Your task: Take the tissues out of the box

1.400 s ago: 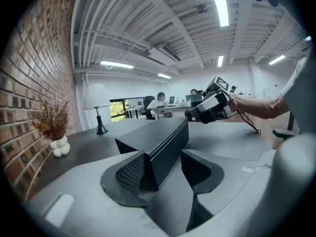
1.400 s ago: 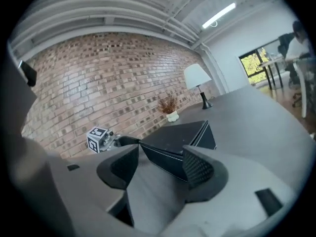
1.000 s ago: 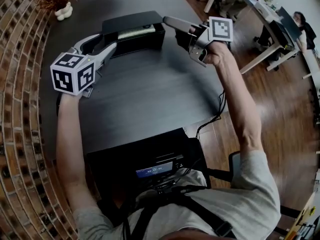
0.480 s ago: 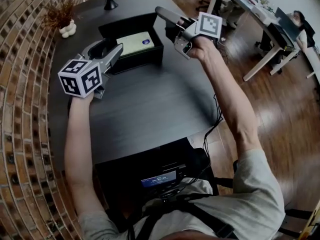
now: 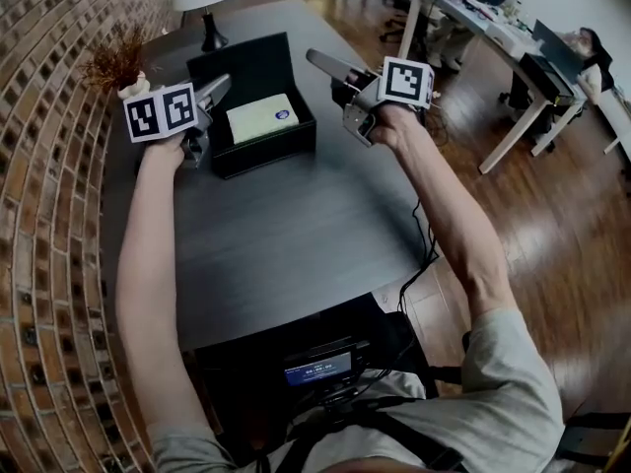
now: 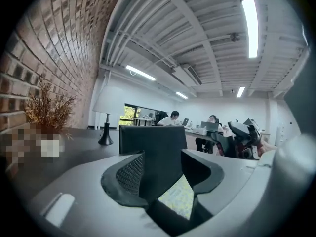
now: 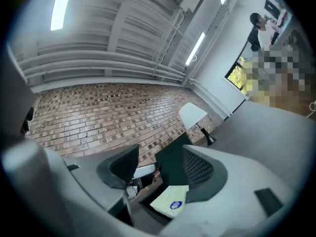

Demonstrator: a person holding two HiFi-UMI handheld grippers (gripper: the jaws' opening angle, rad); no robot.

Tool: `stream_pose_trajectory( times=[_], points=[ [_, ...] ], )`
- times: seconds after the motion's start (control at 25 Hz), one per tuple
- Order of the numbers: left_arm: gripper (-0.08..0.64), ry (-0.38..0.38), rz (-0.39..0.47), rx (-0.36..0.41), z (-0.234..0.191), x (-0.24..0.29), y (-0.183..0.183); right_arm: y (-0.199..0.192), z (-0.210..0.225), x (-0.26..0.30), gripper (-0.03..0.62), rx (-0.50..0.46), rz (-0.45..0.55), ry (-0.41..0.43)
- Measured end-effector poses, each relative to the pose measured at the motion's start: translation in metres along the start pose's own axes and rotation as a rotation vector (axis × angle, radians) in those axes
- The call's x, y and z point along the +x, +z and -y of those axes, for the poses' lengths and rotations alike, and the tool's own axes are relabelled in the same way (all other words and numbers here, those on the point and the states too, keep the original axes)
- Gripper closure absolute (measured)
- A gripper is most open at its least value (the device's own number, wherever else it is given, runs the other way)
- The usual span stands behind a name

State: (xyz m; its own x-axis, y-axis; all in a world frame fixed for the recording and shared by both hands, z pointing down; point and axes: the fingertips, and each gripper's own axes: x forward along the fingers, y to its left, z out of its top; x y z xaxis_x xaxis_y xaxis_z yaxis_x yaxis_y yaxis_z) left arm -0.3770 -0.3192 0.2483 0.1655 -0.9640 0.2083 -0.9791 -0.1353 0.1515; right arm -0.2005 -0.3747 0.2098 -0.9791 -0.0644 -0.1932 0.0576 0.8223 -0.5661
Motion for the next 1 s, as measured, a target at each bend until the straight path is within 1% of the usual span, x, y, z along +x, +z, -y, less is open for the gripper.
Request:
stream_pose_trajectory(
  times=[0.04,0.12,0.2,0.28,0.32,0.4,0.52,0.64,0.72,0.8,0.88,0.92,0.96,1.0],
  points=[
    [0.32,0.013,-0.024,-0.005,-0.005,0.005,-0.005,-0.004,-0.001,-0.004,0.316,-0.015,-0.014,0.0],
    [0.275,0.027,-0.075,-0.033,-0.014,0.016,-0.019,-0.017,-0.002,-0.012,0.314,-0.045,-0.051,0.0],
    [0.273,0.022,-0.122,-0.085,-0.02,0.024,-0.035,-0.033,-0.004,-0.02,0.314,-0.056,-0.088,-0.003],
    [0.27,0.013,-0.149,-0.143,-0.025,0.028,-0.044,-0.049,-0.006,-0.028,0.314,-0.067,-0.121,-0.005],
    [0.27,0.012,-0.151,-0.155,-0.027,0.027,-0.045,-0.056,-0.008,-0.031,0.314,-0.077,-0.133,-0.002],
    [0.27,0.008,-0.154,-0.13,-0.025,0.022,-0.045,-0.066,-0.015,-0.036,0.314,-0.106,-0.152,0.014],
    [0.27,-0.032,-0.149,-0.042,-0.008,0.009,-0.043,-0.072,-0.029,-0.04,0.314,-0.169,-0.169,0.039],
    [0.27,-0.102,-0.151,0.091,0.021,-0.008,-0.042,-0.075,-0.044,-0.042,0.314,-0.27,-0.187,0.042],
    [0.277,-0.129,-0.185,0.18,0.038,-0.019,-0.049,-0.077,-0.054,-0.046,0.314,-0.333,-0.185,0.04],
    [0.295,-0.139,-0.242,0.227,0.052,-0.026,-0.059,-0.078,-0.064,-0.053,0.314,-0.381,-0.166,0.036],
    [0.293,-0.123,-0.3,0.282,0.06,-0.026,-0.067,-0.081,-0.072,-0.061,0.314,-0.411,-0.139,0.034],
    [0.298,-0.1,-0.322,0.338,0.061,-0.025,-0.067,-0.084,-0.074,-0.065,0.314,-0.424,-0.129,0.032],
    [0.294,-0.07,-0.337,0.412,0.06,-0.024,-0.065,-0.088,-0.076,-0.069,0.314,-0.436,-0.124,0.029],
    [0.293,-0.036,-0.345,0.503,0.058,-0.023,-0.059,-0.093,-0.076,-0.073,0.314,-0.447,-0.122,0.025]
  ],
)
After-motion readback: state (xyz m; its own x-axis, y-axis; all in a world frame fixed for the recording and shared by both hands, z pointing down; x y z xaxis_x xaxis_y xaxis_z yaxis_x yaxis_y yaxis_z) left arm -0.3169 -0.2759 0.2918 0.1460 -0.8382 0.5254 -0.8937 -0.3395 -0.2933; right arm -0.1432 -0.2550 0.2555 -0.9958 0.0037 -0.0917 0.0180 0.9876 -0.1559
